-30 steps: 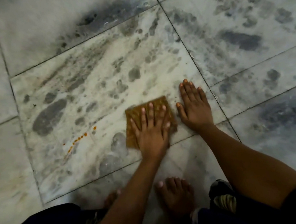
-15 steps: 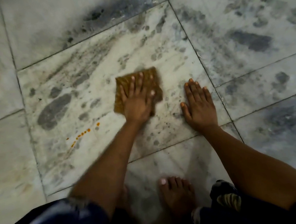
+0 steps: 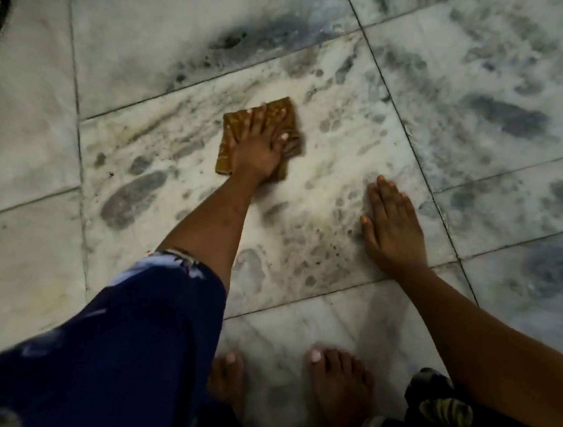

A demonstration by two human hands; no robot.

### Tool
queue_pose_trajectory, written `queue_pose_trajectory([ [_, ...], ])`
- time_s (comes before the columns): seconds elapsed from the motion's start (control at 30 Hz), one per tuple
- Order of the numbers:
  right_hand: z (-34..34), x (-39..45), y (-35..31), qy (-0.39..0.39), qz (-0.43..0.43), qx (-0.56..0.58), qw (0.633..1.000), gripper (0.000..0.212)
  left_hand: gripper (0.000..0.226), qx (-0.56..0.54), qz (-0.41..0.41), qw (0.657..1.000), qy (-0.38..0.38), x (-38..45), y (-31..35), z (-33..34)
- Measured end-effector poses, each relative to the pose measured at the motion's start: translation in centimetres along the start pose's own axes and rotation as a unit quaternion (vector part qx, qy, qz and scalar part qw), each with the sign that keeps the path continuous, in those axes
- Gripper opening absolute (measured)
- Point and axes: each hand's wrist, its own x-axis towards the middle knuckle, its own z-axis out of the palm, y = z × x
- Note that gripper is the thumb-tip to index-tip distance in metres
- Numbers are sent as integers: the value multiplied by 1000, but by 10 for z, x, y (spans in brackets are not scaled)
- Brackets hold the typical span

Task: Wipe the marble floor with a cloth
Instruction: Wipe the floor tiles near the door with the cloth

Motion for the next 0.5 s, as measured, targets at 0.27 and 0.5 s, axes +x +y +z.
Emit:
queue_pose_trajectory([
  [0.27,5,31,-32,-23,-38,-10,999,63,53,-15,-8,997,77,-152,17,58],
  [0.5,26,46,-69,-29,-20,-28,999,68,54,41,17,998,40,-104,-38,35],
])
